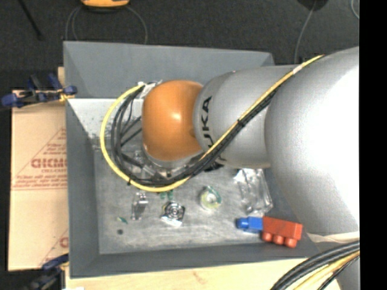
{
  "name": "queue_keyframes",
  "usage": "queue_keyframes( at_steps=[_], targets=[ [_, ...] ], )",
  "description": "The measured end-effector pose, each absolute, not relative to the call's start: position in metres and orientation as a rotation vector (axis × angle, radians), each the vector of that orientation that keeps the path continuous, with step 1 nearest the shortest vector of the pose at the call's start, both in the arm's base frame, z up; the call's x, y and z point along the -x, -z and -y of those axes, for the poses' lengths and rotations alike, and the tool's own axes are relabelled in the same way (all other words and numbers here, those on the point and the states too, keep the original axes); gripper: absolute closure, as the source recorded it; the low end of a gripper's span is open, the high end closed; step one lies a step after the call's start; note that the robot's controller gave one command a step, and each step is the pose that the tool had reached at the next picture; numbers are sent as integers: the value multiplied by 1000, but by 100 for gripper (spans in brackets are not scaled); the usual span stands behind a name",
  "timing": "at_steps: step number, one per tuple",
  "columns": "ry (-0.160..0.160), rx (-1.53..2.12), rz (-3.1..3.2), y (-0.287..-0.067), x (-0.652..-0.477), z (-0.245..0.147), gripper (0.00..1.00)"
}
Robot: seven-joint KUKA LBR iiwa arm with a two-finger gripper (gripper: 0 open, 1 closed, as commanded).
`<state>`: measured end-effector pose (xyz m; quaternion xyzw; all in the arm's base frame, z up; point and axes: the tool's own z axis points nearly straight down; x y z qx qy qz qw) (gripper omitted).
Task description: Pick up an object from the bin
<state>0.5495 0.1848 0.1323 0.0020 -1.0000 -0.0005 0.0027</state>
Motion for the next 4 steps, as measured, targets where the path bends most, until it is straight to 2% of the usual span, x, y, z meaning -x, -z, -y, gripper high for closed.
queue_keyframes(
  at_steps=[1, 2, 3, 4],
  targets=[
    [-4, -221, 3137, -80, -606, -139, 0],
    [5, -471, 3130, -76, -565, -95, 0],
    [0, -697, 3075, -78, -594, -62, 0],
    [6, -515, 3122, -76, -565, -9, 0]
  ],
)
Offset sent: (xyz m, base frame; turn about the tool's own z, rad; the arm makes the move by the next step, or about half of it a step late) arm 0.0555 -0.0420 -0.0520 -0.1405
